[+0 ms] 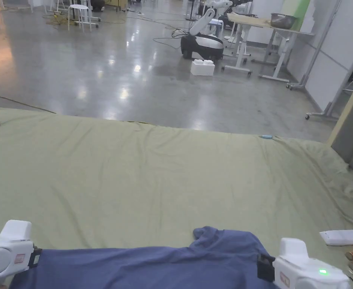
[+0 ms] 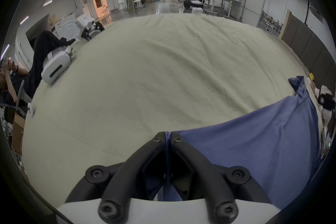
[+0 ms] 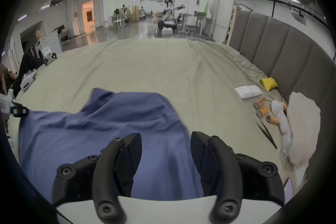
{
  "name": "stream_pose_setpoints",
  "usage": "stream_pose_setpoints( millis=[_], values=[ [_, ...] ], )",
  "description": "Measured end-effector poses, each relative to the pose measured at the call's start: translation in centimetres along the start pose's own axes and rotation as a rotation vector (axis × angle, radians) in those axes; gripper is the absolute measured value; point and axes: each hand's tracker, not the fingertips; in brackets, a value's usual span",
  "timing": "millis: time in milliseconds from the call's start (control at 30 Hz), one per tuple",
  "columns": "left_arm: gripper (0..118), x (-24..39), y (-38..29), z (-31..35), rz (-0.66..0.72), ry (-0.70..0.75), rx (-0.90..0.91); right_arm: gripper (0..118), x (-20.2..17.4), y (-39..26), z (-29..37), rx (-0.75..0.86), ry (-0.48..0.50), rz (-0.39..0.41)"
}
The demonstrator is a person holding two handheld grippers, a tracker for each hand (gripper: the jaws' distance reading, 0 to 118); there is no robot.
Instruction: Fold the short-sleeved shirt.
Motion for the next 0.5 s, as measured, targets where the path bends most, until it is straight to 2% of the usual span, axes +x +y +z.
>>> stream_pose_setpoints(
  millis=[100,233,300,333,367,433,467,500],
  values=[
    [0,0.0,0.6,1.4,0.007,0.005,0.04,60,1.0,2.2,-3.3,-0.065,0.041,0.037],
    [0,0.0,1.2,2.1,0.004,0.027,0.07,59,2.5,2.6,-7.9,-0.213,0.108,-0.044],
    [0,-0.2,1.2,2.1,0.007,0.024,0.073,56,2.5,2.3,-9.1,-0.247,0.123,-0.038],
    [0,-0.2,1.3,2.2,0.009,0.024,0.077,52,2.3,2.3,-9.1,-0.24,0.11,-0.022],
    [0,-0.2,1.4,2.2,0.009,0.025,0.077,43,1.9,2.4,-9.1,-0.232,0.104,-0.008],
    [0,-0.1,1.3,2.1,0.002,0.03,0.083,3,1.3,2.5,-8.7,-0.214,0.104,0.01],
    [0,0.0,1.4,2.1,-0.003,0.034,0.087,3,0.8,2.4,-8.4,-0.184,0.086,0.055],
    [0,0.1,1.4,2.1,-0.009,0.039,0.089,3,-0.1,2.1,-8.2,-0.183,0.115,0.068]
  ],
)
